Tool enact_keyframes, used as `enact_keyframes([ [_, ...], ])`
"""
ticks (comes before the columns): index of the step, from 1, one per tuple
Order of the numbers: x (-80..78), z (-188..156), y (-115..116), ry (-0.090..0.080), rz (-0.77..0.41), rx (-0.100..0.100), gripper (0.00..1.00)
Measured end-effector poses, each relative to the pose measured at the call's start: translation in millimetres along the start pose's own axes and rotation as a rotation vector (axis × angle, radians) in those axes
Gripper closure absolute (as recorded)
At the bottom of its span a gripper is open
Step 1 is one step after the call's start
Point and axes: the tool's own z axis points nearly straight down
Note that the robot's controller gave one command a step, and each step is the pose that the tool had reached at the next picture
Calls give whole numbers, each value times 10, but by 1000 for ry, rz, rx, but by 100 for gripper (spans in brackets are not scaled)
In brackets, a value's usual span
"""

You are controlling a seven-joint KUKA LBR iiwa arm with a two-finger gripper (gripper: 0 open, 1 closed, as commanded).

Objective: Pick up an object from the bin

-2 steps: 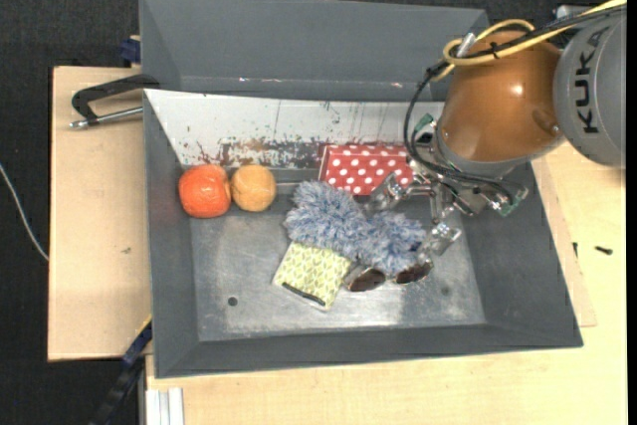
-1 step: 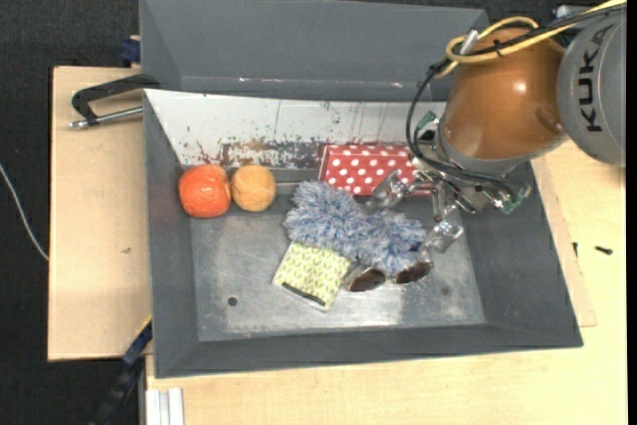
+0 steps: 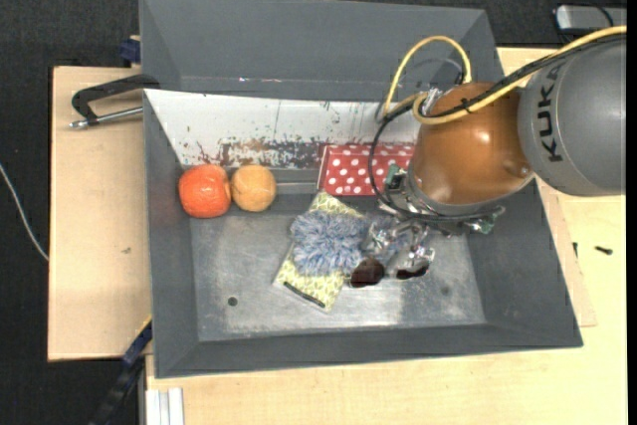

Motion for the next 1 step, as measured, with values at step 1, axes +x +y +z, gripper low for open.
enact_keyframes([
  [1,-3,15,-9,-4,-1,5,0],
])
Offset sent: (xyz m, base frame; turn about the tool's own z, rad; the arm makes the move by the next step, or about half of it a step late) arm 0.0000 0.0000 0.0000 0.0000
